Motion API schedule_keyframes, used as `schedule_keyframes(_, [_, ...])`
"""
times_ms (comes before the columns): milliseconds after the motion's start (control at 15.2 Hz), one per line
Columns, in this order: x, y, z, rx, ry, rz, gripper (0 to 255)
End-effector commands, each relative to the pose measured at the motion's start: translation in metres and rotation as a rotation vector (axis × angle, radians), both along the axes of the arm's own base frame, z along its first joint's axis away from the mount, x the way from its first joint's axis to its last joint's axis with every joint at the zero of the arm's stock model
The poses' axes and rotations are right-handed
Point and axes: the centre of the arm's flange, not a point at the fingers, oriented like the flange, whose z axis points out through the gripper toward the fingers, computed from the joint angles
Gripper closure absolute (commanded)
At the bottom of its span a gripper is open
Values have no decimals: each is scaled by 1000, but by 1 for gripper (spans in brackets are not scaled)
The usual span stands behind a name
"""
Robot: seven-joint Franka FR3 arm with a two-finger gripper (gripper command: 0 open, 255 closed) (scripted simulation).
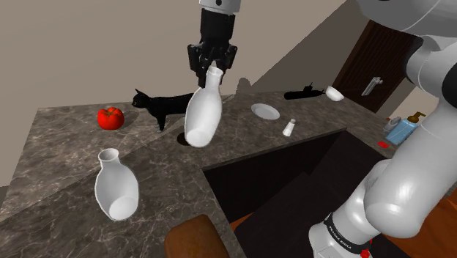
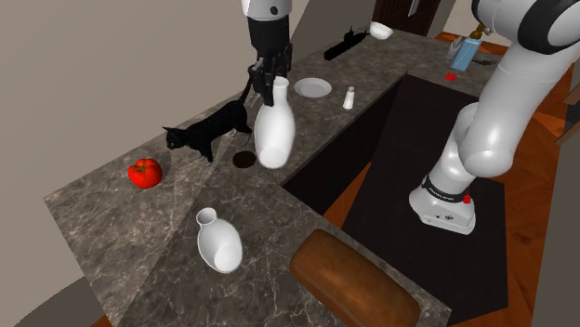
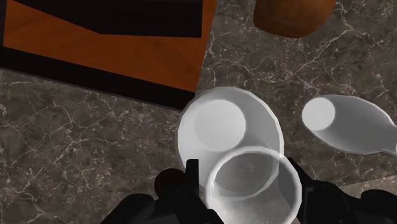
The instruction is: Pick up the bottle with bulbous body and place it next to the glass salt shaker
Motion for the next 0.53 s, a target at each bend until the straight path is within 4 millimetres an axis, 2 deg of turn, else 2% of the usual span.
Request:
schedule_keyframes(0, [-3,-27,7,1,0,1,255])
schedule_keyframes(462, [-4,-116,30,1,0,1,255])
